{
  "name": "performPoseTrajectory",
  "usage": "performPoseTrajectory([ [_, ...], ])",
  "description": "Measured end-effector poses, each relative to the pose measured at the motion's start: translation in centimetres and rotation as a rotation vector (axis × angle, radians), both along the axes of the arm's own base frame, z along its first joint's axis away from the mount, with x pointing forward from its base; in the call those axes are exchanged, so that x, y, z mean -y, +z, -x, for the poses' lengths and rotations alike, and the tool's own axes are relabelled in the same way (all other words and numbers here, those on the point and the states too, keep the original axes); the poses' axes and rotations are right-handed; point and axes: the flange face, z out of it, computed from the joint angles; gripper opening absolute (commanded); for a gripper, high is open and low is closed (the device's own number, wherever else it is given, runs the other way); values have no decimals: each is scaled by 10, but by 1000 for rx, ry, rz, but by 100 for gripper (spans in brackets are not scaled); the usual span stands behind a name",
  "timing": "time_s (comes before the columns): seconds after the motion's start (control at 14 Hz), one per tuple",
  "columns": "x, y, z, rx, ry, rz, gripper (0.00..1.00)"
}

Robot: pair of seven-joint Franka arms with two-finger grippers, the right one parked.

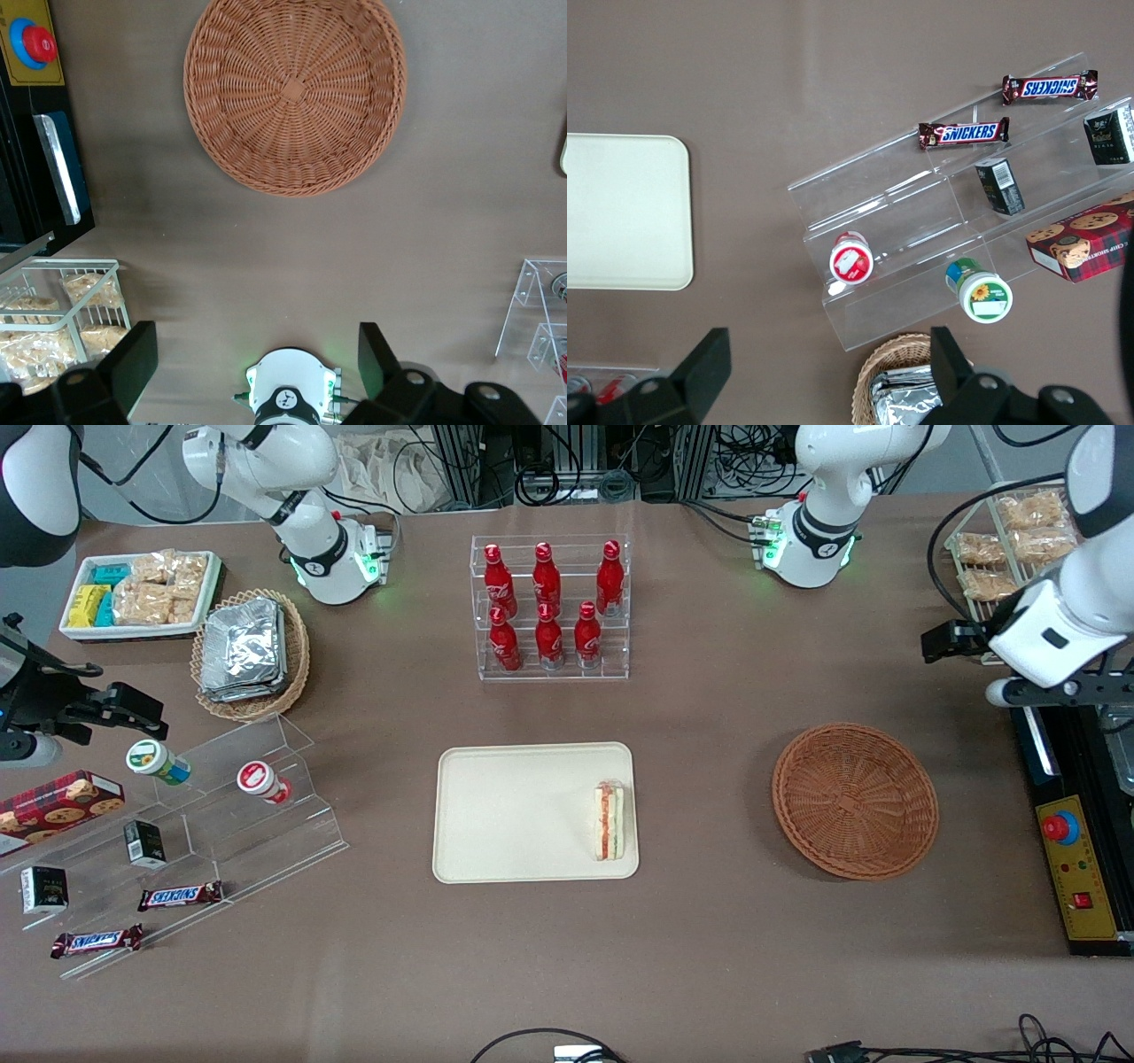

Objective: Place sandwich from basket to tray

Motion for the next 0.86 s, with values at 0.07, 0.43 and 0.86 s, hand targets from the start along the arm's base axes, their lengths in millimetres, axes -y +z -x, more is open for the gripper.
performPoseTrajectory([
  [0.07, 3, 3, 1, 24, -5, 0, 100],
  [0.43, -4, 0, -2, 49, 6, 7, 100],
  [0.86, 0, 0, -5, 70, 2, 22, 100],
])
